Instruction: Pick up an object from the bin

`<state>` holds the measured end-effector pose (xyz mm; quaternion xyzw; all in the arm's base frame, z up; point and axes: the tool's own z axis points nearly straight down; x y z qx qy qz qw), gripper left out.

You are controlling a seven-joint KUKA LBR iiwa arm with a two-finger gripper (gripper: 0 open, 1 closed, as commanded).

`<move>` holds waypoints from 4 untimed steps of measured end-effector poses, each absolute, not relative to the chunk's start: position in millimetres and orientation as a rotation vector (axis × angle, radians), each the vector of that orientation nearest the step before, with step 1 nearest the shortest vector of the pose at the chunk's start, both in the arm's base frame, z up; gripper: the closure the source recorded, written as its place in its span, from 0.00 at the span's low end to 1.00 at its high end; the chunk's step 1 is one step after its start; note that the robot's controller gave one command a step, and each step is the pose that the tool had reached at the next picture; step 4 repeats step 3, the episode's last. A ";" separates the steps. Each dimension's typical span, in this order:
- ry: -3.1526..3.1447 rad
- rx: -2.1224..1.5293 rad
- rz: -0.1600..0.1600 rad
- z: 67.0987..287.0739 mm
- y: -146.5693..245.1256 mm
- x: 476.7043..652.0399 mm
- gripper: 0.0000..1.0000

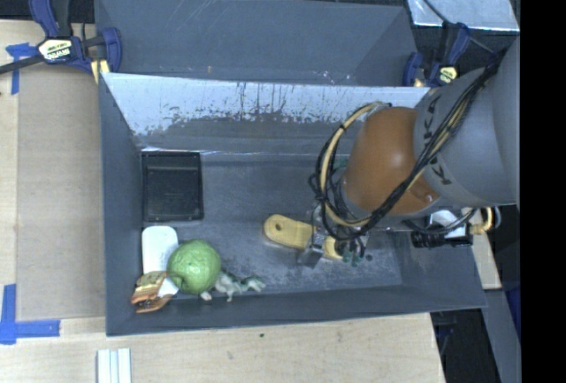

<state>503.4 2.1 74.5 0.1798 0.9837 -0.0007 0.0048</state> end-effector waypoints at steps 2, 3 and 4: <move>3.080 0.562 -0.002 125.4 1.8 503.4 1.00; 3.080 0.561 -0.002 132.2 1.7 503.5 1.00; 3.080 0.561 -0.002 132.2 1.7 503.5 1.00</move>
Offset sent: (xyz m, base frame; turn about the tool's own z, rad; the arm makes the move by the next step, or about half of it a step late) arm -0.0022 -0.0001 0.0412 -0.0002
